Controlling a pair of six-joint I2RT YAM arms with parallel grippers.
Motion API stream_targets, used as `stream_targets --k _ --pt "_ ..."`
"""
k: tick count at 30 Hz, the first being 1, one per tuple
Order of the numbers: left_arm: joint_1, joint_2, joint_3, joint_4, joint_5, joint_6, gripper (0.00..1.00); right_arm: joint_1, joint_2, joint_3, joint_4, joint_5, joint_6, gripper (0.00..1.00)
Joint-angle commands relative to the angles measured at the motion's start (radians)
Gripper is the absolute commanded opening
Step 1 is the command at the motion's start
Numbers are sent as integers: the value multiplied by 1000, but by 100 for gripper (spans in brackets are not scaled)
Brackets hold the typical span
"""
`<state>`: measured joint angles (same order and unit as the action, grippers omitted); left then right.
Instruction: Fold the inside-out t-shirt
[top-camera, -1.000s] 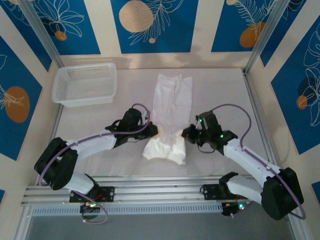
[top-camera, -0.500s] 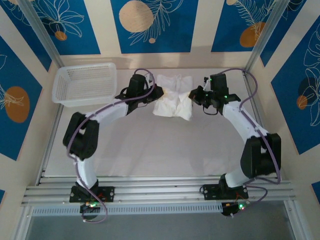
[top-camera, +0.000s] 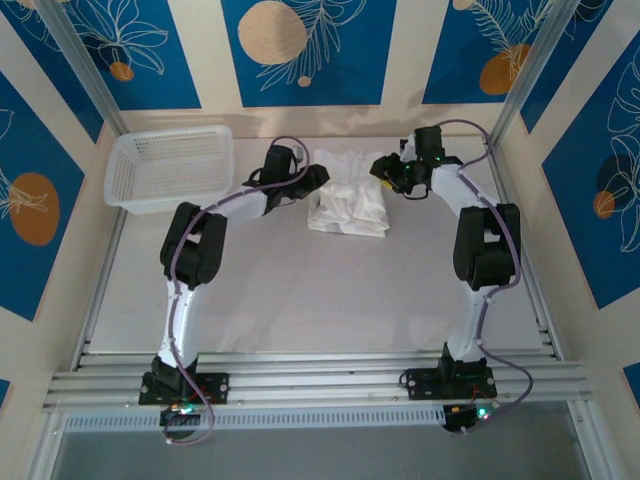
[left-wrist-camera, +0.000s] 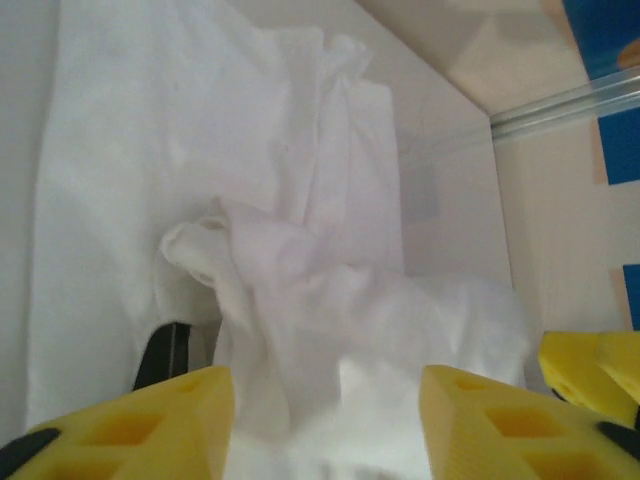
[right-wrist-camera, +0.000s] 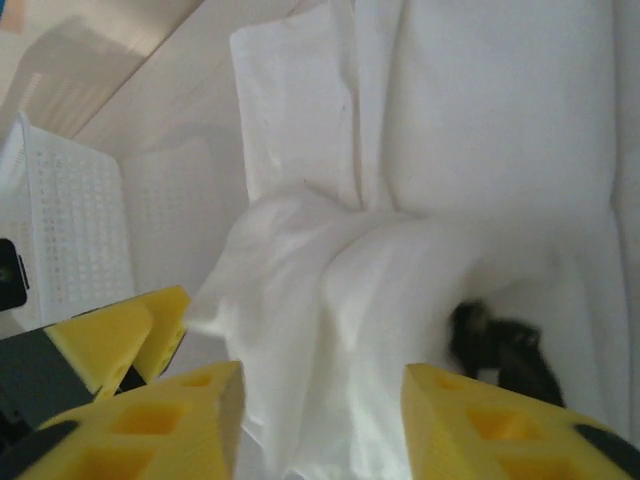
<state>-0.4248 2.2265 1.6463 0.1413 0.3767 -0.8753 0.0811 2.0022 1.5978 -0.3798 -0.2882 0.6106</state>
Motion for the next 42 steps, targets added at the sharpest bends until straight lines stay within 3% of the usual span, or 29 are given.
stream_targets --k 1,6,10,18,23,26,28,32,38,40,42 --pt "30 -67 23 -28 35 92 56 -37 -119 -20 -57 -10 -57 55" --pt "30 -202 -175 -132 -42 202 56 -65 -293 -364 118 -44 -37 57" --pt "29 -192 -278 -118 -27 205 45 -44 -294 -530 210 -34 -3 56" --pt "14 -54 -150 -88 18 120 48 7 -93 -449 221 -22 -9 54" --pt "-19 29 -65 -170 27 113 33 23 -32 -408 223 -56 16 24" --pt "-27 9 -124 -189 2 107 17 21 -55 -457 229 -32 29 6" --pt "-28 -26 -200 -161 5 98 11 20 -79 -498 229 -29 25 1" --pt "-29 -134 -372 -126 19 108 4 20 -157 -595 185 -40 -21 0" --pt "-40 -372 -704 -37 36 73 4 68 -364 -832 153 -48 10 0" --pt "-57 -450 -764 -55 26 78 8 101 -458 -896 138 -39 42 11" --pt "-82 -521 -783 -117 -3 102 18 141 -561 -935 120 -37 70 26"
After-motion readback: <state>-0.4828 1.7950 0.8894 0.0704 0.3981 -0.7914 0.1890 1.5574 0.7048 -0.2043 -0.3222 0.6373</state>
